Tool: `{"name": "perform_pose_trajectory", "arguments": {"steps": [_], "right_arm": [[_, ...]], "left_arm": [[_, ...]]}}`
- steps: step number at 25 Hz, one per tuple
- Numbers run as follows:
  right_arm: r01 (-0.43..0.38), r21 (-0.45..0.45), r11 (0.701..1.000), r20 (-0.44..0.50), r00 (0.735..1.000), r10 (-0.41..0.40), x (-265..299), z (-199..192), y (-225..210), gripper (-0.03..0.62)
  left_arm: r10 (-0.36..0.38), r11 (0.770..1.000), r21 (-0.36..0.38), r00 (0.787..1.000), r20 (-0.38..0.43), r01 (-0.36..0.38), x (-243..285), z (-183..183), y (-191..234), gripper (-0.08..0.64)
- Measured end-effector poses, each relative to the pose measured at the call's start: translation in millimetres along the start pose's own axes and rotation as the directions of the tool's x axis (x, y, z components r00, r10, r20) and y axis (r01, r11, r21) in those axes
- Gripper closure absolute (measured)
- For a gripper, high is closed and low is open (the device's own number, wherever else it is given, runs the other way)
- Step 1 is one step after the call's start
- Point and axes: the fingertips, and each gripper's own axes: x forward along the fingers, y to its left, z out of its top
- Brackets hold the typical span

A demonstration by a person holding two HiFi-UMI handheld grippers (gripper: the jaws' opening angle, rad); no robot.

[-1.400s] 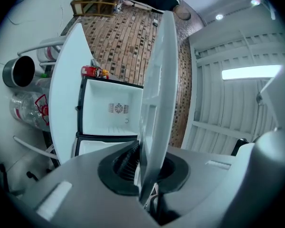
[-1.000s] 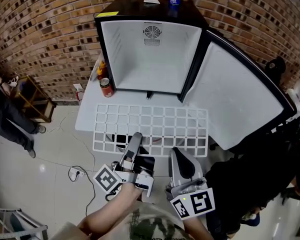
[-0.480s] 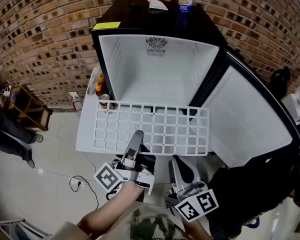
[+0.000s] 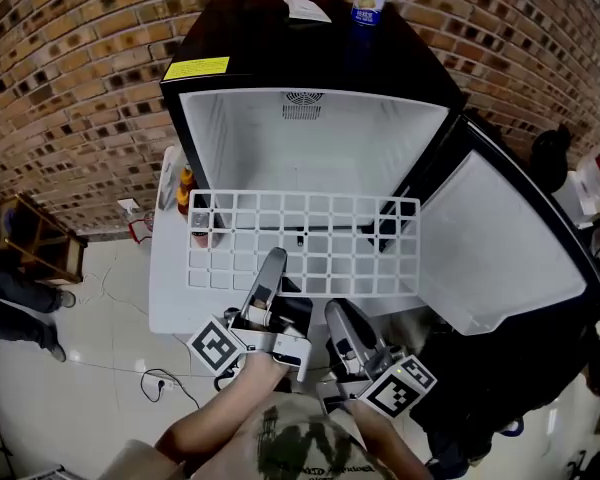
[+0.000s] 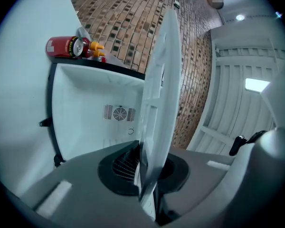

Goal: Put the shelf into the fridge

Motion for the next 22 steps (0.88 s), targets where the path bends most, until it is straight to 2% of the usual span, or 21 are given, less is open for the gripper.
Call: {"name": "perform_pose_trajectory", "arguments": {"steps": [5, 10, 14, 22], "right_arm": [[-0.008, 0.079, 0.997, 0.023, 1.0, 0.006, 18, 5, -1, 0.524], [-0.043, 0.179, 0.983, 0.074, 0.997, 0.031, 29, 14, -3, 0.482], [-0.012, 0.189, 0.982, 0.103, 0.995, -0.008, 33, 29, -22, 0.484], [-0.055, 0.233, 0.971, 0.135, 0.991, 0.024, 50, 55, -42, 0.503]], "left_arm": [[-0.006, 1.0, -0.012, 1.0, -0.017, 0.006, 12, 12, 1, 0.554], [-0.002, 1.0, -0.017, 0.999, -0.038, 0.001, 18, 10, 5, 0.554], [0.012, 1.0, -0.011, 0.999, -0.05, -0.013, 20, 4, 11, 0.554], [0.012, 1.0, 0.025, 0.999, -0.041, -0.011, 30, -8, 19, 0.554]]}}
